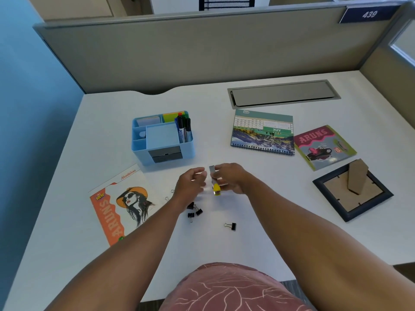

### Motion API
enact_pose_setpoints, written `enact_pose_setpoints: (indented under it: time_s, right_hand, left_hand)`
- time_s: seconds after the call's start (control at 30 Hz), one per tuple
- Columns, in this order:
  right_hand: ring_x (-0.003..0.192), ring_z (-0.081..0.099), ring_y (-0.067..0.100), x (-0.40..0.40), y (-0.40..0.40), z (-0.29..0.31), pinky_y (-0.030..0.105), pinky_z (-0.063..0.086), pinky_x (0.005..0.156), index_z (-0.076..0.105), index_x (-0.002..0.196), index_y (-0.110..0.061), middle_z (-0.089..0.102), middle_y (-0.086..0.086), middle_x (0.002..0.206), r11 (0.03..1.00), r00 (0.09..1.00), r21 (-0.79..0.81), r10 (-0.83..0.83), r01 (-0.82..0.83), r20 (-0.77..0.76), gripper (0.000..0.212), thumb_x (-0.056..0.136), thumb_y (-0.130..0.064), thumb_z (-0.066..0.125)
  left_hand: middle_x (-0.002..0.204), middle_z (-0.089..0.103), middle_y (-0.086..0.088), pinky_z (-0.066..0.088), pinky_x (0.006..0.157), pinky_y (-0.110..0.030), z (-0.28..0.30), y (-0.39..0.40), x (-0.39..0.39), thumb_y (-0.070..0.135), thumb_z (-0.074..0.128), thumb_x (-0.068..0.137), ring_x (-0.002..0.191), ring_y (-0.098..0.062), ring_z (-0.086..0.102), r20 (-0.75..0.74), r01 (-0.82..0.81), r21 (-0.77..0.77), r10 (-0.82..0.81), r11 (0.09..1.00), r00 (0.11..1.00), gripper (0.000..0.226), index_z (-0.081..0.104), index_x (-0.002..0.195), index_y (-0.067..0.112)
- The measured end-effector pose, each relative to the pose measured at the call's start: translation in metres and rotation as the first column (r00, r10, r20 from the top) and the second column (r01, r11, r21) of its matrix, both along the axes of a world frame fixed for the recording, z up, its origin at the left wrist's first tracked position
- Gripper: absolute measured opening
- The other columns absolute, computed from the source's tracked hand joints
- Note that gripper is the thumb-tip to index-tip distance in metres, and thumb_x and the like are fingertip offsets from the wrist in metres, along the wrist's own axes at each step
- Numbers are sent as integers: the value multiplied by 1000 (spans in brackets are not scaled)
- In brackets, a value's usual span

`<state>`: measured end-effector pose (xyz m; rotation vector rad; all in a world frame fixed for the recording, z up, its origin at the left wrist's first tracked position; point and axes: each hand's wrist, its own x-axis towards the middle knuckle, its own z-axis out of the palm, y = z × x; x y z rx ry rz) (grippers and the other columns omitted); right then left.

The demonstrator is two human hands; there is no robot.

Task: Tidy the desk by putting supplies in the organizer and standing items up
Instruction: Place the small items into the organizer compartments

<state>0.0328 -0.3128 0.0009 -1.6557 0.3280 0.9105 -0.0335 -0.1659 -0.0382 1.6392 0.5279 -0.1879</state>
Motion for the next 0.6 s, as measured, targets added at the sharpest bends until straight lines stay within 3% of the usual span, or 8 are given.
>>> enact_pose_setpoints:
  time_s: [0.1,0.2,0.27,0.33,0.47,0.6]
  right_hand:
    - [80,64,25,2,14,0,40,55,79,62,118,-6,68,16,97,998,999,27,49,-49,6,31,87,-3,69]
    - [86,65,24,5,24,-4,37,54,79,64,111,-5,69,16,101,992,990,-33,121,-119,77,30,83,-9,76]
    - [86,64,23,5,32,-5,32,53,72,65,107,-6,69,17,102,981,970,-75,189,-179,154,32,79,-11,79]
    - [81,63,22,4,40,-6,33,53,71,64,106,-6,70,20,102,965,942,-123,253,-230,221,37,73,-11,80]
    - [92,67,24,2,54,-4,37,55,84,60,115,-8,70,10,103,933,879,-165,357,-319,316,47,74,-16,82]
    - [95,60,19,-1,63,-3,34,52,83,61,117,-10,63,5,111,864,789,-253,502,-436,354,50,74,-22,83]
  left_hand:
    - [110,71,-4,57,83,-31,8,5,3,31,61,96,86,-18,69,-25,-84,-82,83,993,996,16,71,105,22]
    - [99,73,-2,55,72,-23,16,12,4,35,63,96,77,-15,65,-52,-138,-138,132,981,990,19,73,90,20]
    - [94,73,-2,55,68,-20,17,18,3,35,67,94,76,-12,66,-77,-200,-172,189,965,979,16,73,94,20]
    - [97,74,-4,58,75,-22,15,25,2,28,71,91,78,-12,70,-91,-255,-221,241,941,966,11,73,96,19]
    - [100,75,-6,57,68,-18,11,41,2,16,71,90,81,-13,73,-97,-342,-249,328,906,940,16,74,104,10]
    - [106,74,-11,59,80,-24,9,60,4,12,70,91,97,-20,72,-135,-514,-321,499,796,856,25,70,115,4]
